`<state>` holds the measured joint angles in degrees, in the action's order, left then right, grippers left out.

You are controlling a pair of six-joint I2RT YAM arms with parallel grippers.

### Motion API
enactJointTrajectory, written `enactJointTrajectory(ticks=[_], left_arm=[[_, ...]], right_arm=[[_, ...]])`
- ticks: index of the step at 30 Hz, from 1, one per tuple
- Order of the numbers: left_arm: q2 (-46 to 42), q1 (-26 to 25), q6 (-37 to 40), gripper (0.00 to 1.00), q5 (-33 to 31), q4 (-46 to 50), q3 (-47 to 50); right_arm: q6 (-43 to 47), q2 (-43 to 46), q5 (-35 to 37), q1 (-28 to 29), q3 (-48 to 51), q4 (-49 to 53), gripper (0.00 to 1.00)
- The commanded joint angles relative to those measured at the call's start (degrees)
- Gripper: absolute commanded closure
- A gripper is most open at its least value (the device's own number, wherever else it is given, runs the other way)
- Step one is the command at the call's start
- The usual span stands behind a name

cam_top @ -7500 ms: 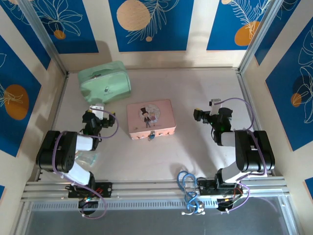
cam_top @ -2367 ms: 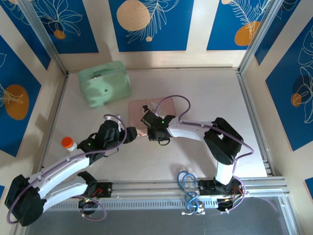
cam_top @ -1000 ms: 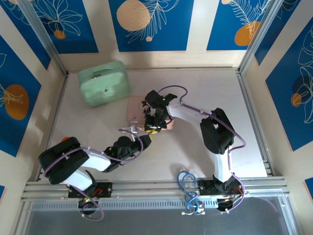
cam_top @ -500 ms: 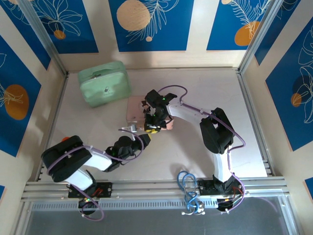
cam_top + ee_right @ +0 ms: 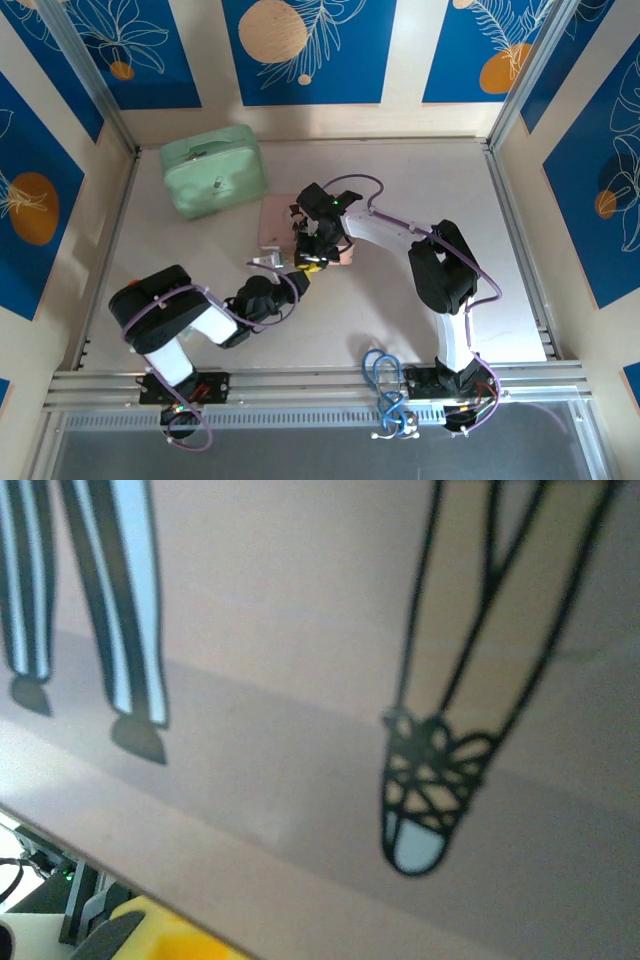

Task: Unlock the padlock with the key

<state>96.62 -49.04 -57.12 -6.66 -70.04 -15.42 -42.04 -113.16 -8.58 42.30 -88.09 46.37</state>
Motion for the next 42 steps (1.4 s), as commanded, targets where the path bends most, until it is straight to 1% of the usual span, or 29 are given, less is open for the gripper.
enactJointTrajectory(ticks=[1,3,6,8,10,11,12,14,18,19,20,23,26,28,33,37,40,42], left_arm=[[1.8,1.0,-0.5,0.89,0.3,-7.1,0.4],[2.3,1.0,-0.3,0.92,0.6,-7.3,0.1],[2.1,1.0,0.1,1.00,0.8,-5.3,-0.8],[1.6,1.0,0.5,1.00,0.6,-4.1,-1.0],[1.5,1.0,0.4,1.00,0.2,-4.4,-0.8],[1.8,1.0,0.3,1.00,0.2,-4.6,-0.8],[2.1,1.0,0.2,1.00,0.2,-4.9,-0.7],[3.1,1.0,-0.4,1.00,0.2,-6.1,-0.6],[5.1,1.1,-1.6,1.00,0.5,-8.5,-0.3],[5.5,1.2,-1.8,1.00,0.6,-9.2,-0.2],[6.0,1.2,-2.2,1.00,0.7,-9.6,-0.2],[6.9,1.4,-3.3,1.00,1.0,-10.6,0.0],[7.0,1.7,-3.5,1.00,1.5,-10.6,-0.1],[7.3,1.8,-3.7,1.00,1.7,-10.6,-0.2],[7.6,2.0,-4.2,1.00,2.2,-10.6,-0.4],[7.7,2.1,-4.5,1.00,2.3,-10.6,-0.4],[7.8,2.1,-4.6,1.00,2.6,-10.6,-0.6],[7.9,2.2,-4.8,1.00,2.6,-10.6,-0.6]], right_arm=[[-3.6,-2.0,-8.4,0.8,1.7,3.5,0.95],[-3.8,-2.0,-8.3,0.9,1.7,3.3,0.95],[-4.1,-1.7,-8.2,1.1,1.9,3.0,0.95],[-4.4,-1.3,-7.9,1.1,2.3,2.6,0.93],[-4.8,-1.1,-7.8,1.1,2.8,2.0,0.87],[-4.9,-0.9,-7.7,1.0,2.9,1.7,0.82],[-5.1,-0.8,-7.5,1.0,3.1,1.5,0.74],[-5.8,0.4,-6.2,1.1,4.1,-0.2,0.53],[-8.4,5.5,-0.7,1.3,8.2,-5.5,0.29],[-9.4,7.8,1.2,1.5,10.3,-8.2,0.24],[-10.2,9.5,2.8,1.7,12.3,-10.3,0.22],[-13.6,14.0,7.5,2.6,18.5,-16.7,0.19],[-16.3,14.2,10.0,3.6,21.8,-20.6,0.25],[-16.2,13.5,11.2,4.1,23.4,-24.1,0.29],[-13.8,11.0,14.1,4.6,22.8,-28.0,0.30],[-13.5,9.3,16.3,4.6,21.8,-28.1,0.31],[-13.5,7.8,16.5,4.7,21.6,-28.8,0.34],[-13.4,7.9,17.0,4.7,22.5,-30.4,0.34]])
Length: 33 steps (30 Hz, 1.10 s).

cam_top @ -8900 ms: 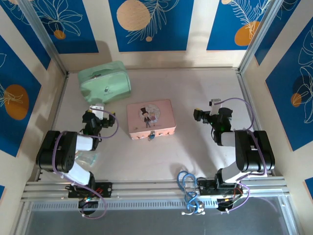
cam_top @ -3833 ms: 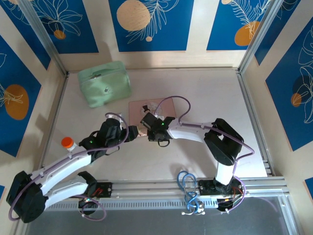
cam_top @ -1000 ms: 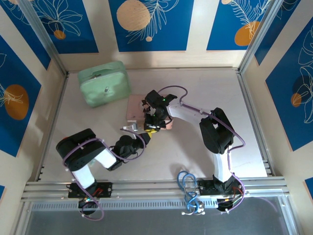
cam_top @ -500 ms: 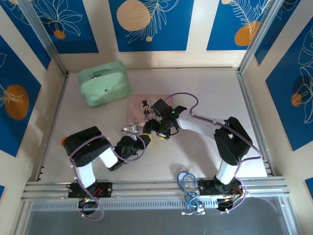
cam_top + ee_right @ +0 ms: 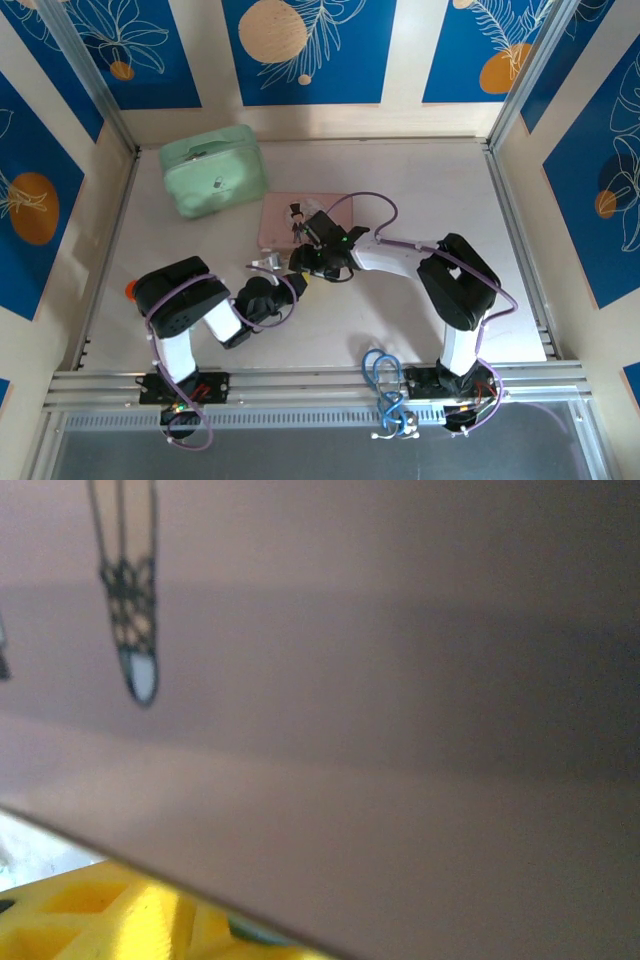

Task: Unlock the padlock with the key

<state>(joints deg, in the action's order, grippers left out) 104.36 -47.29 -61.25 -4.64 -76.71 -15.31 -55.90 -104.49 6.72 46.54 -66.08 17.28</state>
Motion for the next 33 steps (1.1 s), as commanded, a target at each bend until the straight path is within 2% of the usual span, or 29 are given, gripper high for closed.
enactJointTrajectory(ticks=[1,6,12,18,24,27,28,29,31,33], left_arm=[[0.2,0.5,-0.7,1.00,0.6,-4.0,-0.7],[0.1,0.5,-0.8,1.00,0.6,-4.0,-0.7],[0.2,0.6,-1.0,1.00,0.7,-4.0,-0.5],[0.7,0.9,-1.4,1.00,0.9,-4.0,-0.9],[0.8,0.9,-1.3,1.00,0.6,-4.0,-0.8],[0.0,0.9,-1.5,0.71,0.5,-3.2,-0.4],[-0.8,0.9,-1.5,0.52,0.1,-2.3,-0.1],[-1.7,0.9,-1.4,0.41,-0.2,-1.3,0.2],[-4.1,1.0,-1.0,0.36,-0.7,1.9,0.4],[-6.6,0.9,-0.6,0.42,-1.4,5.7,0.2]], right_arm=[[0.5,-0.4,1.9,0.5,1.1,-2.3,0.35],[0.5,0.1,4.3,0.7,1.2,-2.5,0.44],[0.0,-1.0,5.7,1.5,-0.9,0.1,0.63],[-0.3,-1.3,5.9,1.9,-2.2,2.3,0.77],[-0.7,-2.0,5.5,1.9,-2.5,3.3,1.00],[-1.1,-2.2,5.3,1.8,-2.9,4.2,1.00],[-1.2,-2.4,5.2,1.8,-3.5,5.0,1.00],[-1.5,-2.4,5.2,1.7,-4.1,5.8,1.00],[-1.7,-2.9,4.7,1.6,-5.5,7.5,1.00],[-1.9,-3.2,4.1,1.6,-6.4,8.5,1.00]])
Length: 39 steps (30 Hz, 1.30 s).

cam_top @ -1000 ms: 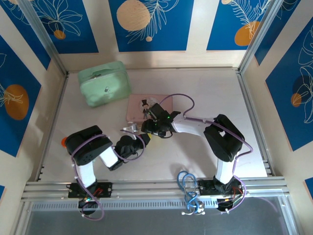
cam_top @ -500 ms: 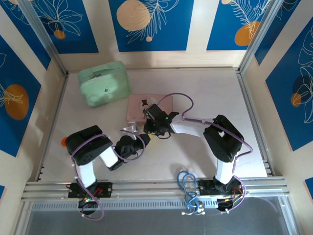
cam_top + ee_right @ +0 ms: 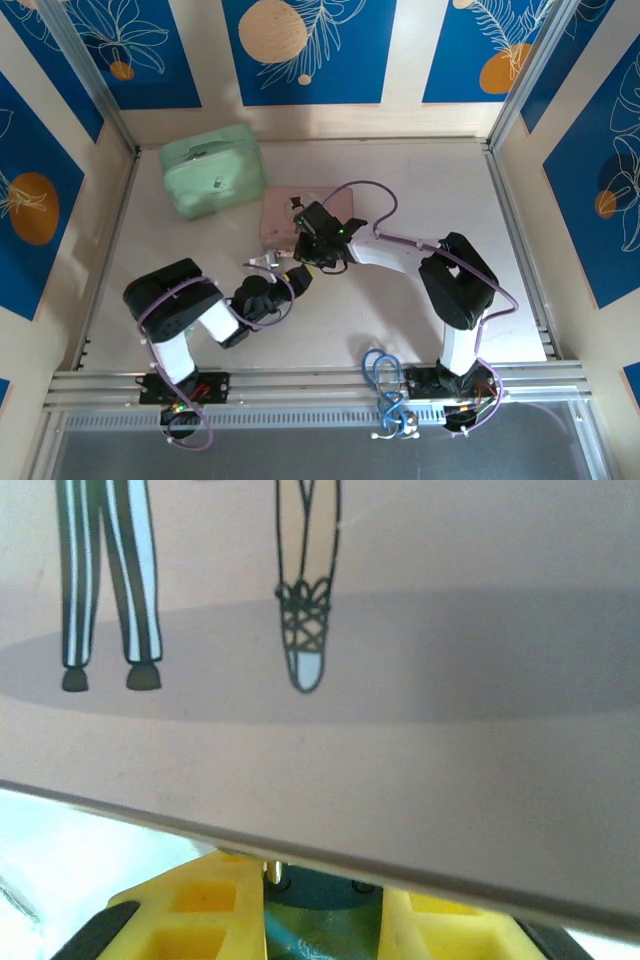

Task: Unlock the padlock with the key

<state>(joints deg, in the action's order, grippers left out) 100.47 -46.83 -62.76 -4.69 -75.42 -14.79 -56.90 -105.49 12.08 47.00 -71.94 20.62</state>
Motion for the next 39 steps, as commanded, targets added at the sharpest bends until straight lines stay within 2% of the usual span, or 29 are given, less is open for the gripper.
enactJointTrajectory(ticks=[1,3,8,10,13,18,25,28,37,39], left_arm=[[-4.0,0.4,1.4,0.47,-1.6,6.1,-0.4],[-5.5,0.4,2.1,0.56,-2.0,8.4,-0.8],[-5.1,0.5,3.6,0.65,-0.3,6.4,-1.1],[-5.8,0.4,2.7,0.68,-1.9,7.3,0.0],[-8.7,0.2,1.1,0.78,-6.0,12.7,1.4],[-11.0,-0.8,5.6,0.75,-6.8,17.6,-1.4],[-6.1,-1.0,5.4,0.81,-5.1,13.1,-2.8],[-6.6,-1.0,5.2,0.77,-5.8,13.7,-2.5],[-4.7,-1.1,5.6,0.76,-5.0,12.8,-3.5],[-4.4,-1.1,5.7,0.72,-5.2,12.7,-3.7]], right_arm=[[-1.0,-2.4,-1.6,1.2,-0.9,5.5,1.00],[-1.3,-2.8,-2.1,1.1,-1.5,6.1,1.00],[-2.5,-4.2,-4.2,0.7,-2.7,7.4,1.00],[-2.9,-4.7,-5.3,0.4,-3.2,7.9,1.00],[-3.2,-5.5,-6.2,0.3,-3.9,8.9,1.00],[-4.0,-5.7,-7.6,0.0,-3.8,8.9,1.00],[-4.6,-5.9,-9.7,-0.4,-3.9,9.1,1.00],[-4.9,-5.9,-11.0,-0.6,-3.8,8.6,1.00],[-5.3,-6.6,-12.6,-1.0,-4.1,8.9,1.00],[-5.3,-6.7,-12.9,-1.0,-4.1,9.1,1.00]])
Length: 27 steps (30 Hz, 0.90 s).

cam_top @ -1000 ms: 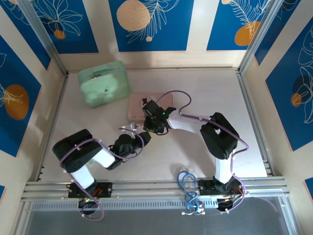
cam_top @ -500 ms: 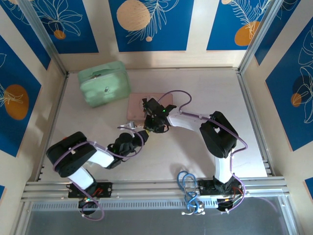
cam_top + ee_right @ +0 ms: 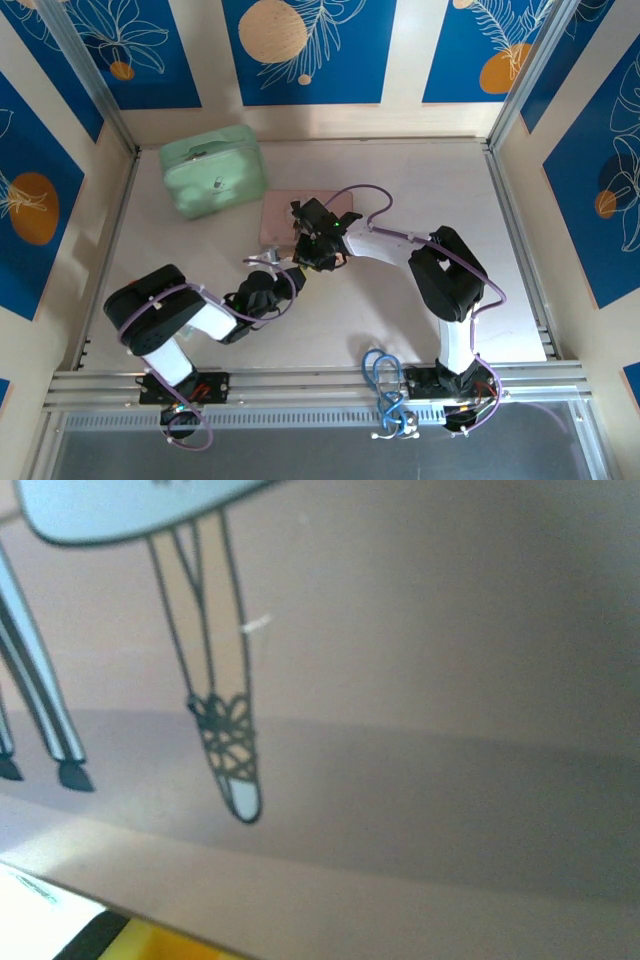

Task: Unlock the padlock with the key

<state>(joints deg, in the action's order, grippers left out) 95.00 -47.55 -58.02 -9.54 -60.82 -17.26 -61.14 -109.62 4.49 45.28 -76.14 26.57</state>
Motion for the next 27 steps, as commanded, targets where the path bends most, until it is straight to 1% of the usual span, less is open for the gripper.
enactJointTrajectory(ticks=[1,3,7,10,13,18,20,22,24,26,27], left_arm=[[1.0,-0.4,1.1,0.70,-0.7,-1.6,-1.3],[0.6,-0.4,1.4,0.69,-1.2,-0.8,-1.4],[2.0,-0.4,2.4,0.82,-1.0,-3.3,-1.7],[3.7,-0.4,2.5,0.85,-0.9,-6.7,-1.6],[4.4,-0.4,2.5,0.88,-1.4,-8.0,-1.5],[4.3,-0.4,4.6,0.94,-1.4,-6.0,-2.6],[3.9,-0.5,6.4,1.00,-1.6,-4.5,-3.2],[1.9,-1.2,8.9,1.00,-3.4,-0.4,-3.8],[-0.9,-2.8,13.7,1.00,-5.9,5.2,-5.1],[-3.8,-6.1,21.4,1.00,-10.1,14.1,-8.8],[-4.5,-8.7,27.1,1.00,-13.5,21.7,-12.2]], right_arm=[[-1.0,-2.6,-5.4,0.7,0.2,3.3,1.00],[-1.0,-2.4,-5.6,0.5,0.5,3.1,1.00],[-1.0,-2.5,-6.1,0.3,0.7,2.8,1.00],[-1.0,-2.8,-6.3,0.1,0.7,2.5,1.00],[-1.0,-2.8,-6.8,0.2,0.6,2.6,1.00],[-1.1,-3.2,-6.9,0.6,-0.1,3.7,1.00],[-1.4,-3.4,-7.0,0.6,-0.4,4.1,1.00],[-1.8,-3.5,-6.7,0.4,-0.9,4.9,1.00],[-2.5,-3.4,-6.1,0.4,-1.5,6.3,1.00],[-3.5,-3.1,-5.7,0.4,-2.1,7.6,1.00],[-4.0,-3.1,-5.7,0.4,-2.4,8.2,1.00]])
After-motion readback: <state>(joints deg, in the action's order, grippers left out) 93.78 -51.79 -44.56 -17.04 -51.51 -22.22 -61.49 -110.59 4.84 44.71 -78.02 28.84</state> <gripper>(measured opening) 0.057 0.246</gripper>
